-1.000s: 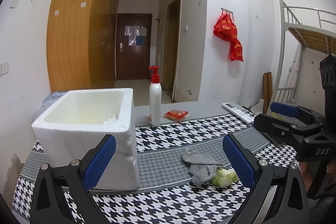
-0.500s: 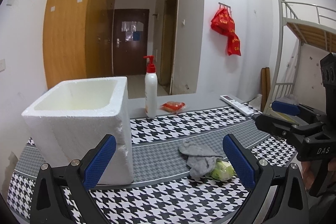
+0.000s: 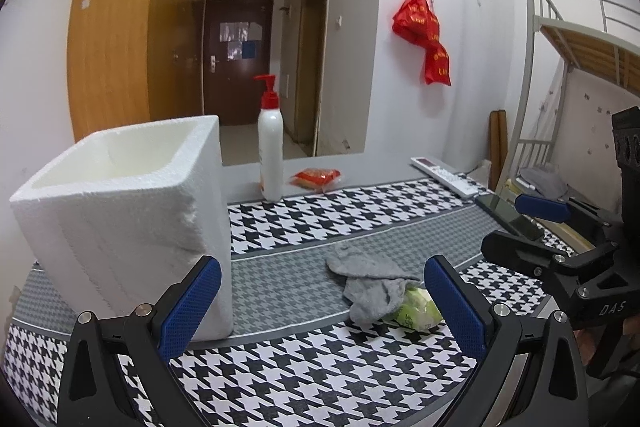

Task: Organize soft objects
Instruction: 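Move the left tool to the grey sock while the right tool approaches the green tissue pack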

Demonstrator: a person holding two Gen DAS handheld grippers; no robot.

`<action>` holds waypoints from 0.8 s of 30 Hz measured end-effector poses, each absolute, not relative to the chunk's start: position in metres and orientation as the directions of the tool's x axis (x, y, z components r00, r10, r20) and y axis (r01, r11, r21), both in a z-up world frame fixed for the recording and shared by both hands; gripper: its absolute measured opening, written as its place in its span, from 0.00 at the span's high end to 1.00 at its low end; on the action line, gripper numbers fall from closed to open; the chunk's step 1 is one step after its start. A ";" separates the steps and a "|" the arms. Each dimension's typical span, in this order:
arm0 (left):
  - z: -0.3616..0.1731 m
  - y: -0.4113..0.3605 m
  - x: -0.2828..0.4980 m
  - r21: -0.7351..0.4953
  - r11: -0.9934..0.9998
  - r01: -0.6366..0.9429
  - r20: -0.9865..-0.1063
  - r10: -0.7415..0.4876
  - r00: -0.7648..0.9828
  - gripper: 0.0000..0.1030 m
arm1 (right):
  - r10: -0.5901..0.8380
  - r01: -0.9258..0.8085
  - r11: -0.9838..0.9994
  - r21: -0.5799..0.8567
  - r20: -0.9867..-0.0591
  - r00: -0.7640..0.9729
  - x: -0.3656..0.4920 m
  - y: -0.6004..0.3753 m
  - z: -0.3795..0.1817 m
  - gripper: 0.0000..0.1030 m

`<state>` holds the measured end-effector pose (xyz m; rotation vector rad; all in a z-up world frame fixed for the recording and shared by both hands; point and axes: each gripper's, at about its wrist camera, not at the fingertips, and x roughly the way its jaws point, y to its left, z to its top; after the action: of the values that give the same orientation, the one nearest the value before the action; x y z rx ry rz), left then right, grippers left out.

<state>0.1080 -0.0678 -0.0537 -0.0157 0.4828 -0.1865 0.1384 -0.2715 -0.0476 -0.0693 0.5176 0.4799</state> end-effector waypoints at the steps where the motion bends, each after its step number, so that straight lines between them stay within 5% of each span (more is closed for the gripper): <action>1: -0.055 -0.069 0.109 -0.055 0.983 0.177 -0.463 -0.182 0.867 0.01 | 0.423 -0.456 0.888 0.057 -0.493 0.761 0.139 -0.272 -0.049 0.01; 24: -0.077 -0.091 0.140 -0.031 0.974 0.225 -0.551 -0.204 0.809 0.01 | 0.405 -0.425 0.899 0.102 -0.560 0.723 0.153 -0.289 -0.076 0.01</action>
<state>0.1401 -0.0905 -0.0769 0.0360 0.5849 -0.2291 0.1530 -0.2893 -0.0762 -0.0346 0.6095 0.4583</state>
